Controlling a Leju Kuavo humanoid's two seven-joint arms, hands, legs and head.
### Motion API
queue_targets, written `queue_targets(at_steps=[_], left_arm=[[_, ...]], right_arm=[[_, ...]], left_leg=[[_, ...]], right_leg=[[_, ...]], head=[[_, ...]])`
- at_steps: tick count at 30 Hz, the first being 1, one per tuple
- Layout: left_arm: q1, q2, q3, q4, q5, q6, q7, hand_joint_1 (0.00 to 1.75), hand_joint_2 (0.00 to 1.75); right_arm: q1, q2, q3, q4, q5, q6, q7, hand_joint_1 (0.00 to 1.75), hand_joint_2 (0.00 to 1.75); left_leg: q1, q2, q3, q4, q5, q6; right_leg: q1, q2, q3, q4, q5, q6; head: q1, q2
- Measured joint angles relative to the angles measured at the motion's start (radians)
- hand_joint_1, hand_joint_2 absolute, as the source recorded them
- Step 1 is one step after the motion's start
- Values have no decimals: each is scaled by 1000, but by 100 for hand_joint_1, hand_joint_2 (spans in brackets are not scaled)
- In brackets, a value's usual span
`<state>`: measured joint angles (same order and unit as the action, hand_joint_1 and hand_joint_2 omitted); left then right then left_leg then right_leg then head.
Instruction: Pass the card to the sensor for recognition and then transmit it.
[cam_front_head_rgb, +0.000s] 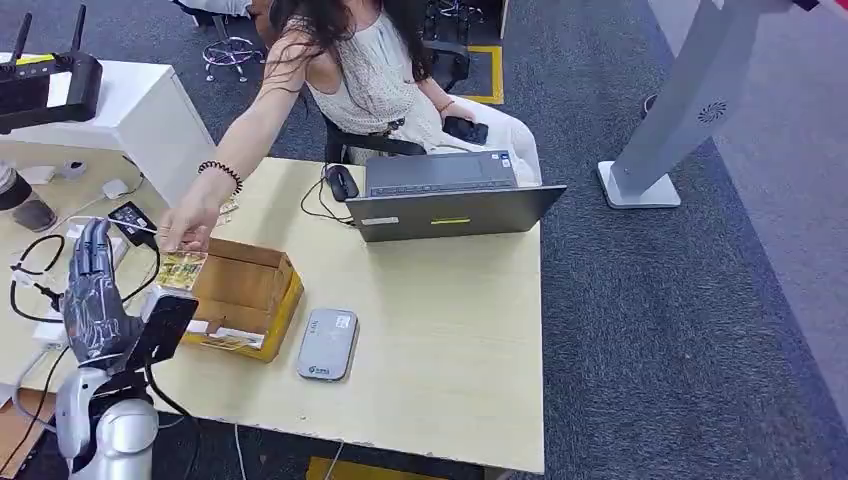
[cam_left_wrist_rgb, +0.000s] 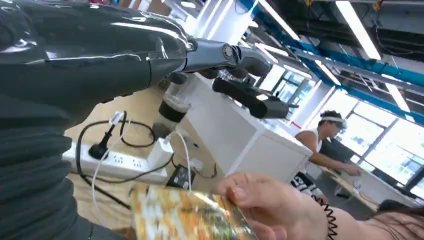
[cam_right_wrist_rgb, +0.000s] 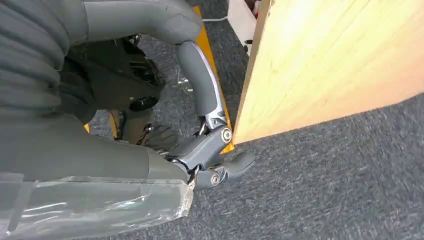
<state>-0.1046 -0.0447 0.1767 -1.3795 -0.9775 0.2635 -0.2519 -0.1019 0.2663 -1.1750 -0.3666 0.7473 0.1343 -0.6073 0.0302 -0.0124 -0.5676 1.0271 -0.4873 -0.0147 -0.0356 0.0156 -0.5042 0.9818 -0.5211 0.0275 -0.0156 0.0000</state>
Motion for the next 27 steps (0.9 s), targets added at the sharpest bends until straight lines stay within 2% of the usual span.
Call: queue_targets(at_steps=[9, 19, 20, 21, 27], left_arm=[[-60, 66, -73, 71, -207, 163, 112, 0, 175], [-71, 87, -95, 97, -222, 174, 116, 0, 175], [-71, 88, -98, 97, -221, 173, 116, 23, 175], [-71, 89, -100, 97, -220, 172, 116, 175, 175], [-70, 90, -101, 97, -208, 155, 124, 175, 175]], right_arm=[[-15, -14, 43, 35, 22, -28, 21, 0, 175], [-18, -19, 61, 49, 20, -29, 28, 0, 175], [-18, -19, 63, 50, 18, -29, 30, 0, 175], [-18, -20, 63, 50, 17, -29, 32, 0, 175], [-18, -21, 75, 52, 3, -30, 35, 0, 175]], left_leg=[[0, 0, 0, 0, 0, 0], [0, 0, 0, 0, 0, 0], [0, 0, 0, 0, 0, 0], [0, 0, 0, 0, 0, 0], [0, 0, 0, 0, 0, 0]], right_leg=[[0, 0, 0, 0, 0, 0], [0, 0, 0, 0, 0, 0], [0, 0, 0, 0, 0, 0], [0, 0, 0, 0, 0, 0], [0, 0, 0, 0, 0, 0]], head=[[0, 0], [0, 0], [0, 0], [0, 0], [0, 0]])
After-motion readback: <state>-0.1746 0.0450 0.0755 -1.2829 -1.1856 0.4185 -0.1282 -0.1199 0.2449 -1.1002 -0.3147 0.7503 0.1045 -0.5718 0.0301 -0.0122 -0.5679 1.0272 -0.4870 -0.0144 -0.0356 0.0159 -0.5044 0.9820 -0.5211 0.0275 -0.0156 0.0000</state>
